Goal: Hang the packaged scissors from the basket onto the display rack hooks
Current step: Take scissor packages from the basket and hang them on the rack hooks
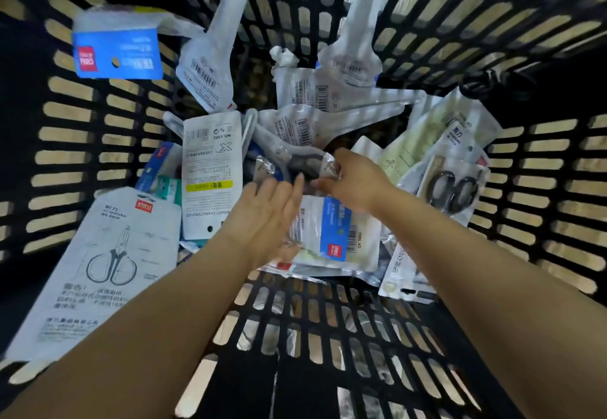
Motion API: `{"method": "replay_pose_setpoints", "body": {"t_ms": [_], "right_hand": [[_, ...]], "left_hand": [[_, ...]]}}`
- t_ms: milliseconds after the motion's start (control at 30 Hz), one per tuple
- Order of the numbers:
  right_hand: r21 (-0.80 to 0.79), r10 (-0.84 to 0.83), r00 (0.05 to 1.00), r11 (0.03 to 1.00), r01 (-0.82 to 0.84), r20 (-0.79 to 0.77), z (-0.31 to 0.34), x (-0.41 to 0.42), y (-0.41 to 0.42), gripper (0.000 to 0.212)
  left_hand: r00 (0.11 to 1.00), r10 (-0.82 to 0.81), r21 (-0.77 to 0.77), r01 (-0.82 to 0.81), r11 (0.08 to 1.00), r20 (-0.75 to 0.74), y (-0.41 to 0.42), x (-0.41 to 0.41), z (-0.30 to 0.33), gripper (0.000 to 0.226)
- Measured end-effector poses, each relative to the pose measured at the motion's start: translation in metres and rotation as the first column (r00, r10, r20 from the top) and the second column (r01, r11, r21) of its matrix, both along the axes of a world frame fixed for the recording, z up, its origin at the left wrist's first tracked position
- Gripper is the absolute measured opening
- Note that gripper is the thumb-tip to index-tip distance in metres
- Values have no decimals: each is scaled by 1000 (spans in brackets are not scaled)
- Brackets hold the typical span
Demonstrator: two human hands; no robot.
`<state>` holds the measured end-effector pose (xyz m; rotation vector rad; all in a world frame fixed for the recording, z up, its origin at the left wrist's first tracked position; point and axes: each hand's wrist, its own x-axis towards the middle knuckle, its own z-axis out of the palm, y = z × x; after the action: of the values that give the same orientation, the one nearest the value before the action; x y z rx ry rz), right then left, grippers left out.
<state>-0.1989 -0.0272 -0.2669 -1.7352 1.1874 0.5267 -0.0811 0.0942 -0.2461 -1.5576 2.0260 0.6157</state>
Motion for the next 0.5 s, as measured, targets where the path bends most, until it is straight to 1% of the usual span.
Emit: {"method": "replay_pose_setpoints", "body": {"t_ms": [33, 67, 133, 167, 233, 267, 367, 500], "right_hand": [[15, -41, 999, 999, 41, 2, 3, -5, -2, 31], [29, -109, 994, 994, 108, 13, 4, -12, -4, 30], [83, -300, 953, 952, 296, 38, 7, -25, -9, 27], [116, -393, 919, 915, 387, 37, 8, -33, -12, 25], [166, -510, 860, 850, 500, 20, 11, -45, -18, 28], [186, -522, 853, 839, 511, 10, 12, -49, -20, 32], [206, -510, 860, 843, 496, 17, 11, -51, -20, 32], [209, -541, 841, 826, 523, 32, 6, -50, -18, 24]], "left_hand": [[1000, 6, -3, -6, 1000, 11, -4, -1, 4, 100], [1000, 8, 28, -9, 1000, 20, -6, 0, 6, 99], [999, 45, 74, -47, 996, 25, -6, 1, 3, 101], [998, 68, 71, -69, 995, 20, -5, 2, 1, 105], [995, 87, -10, -88, 996, -50, -4, 7, -5, 109], [990, 99, -38, -103, 994, -104, -3, 10, -8, 109], [982, 103, -80, -117, 990, -158, -2, 13, -8, 113], [954, 256, -86, -271, 959, -153, -1, 11, -5, 123]]}}
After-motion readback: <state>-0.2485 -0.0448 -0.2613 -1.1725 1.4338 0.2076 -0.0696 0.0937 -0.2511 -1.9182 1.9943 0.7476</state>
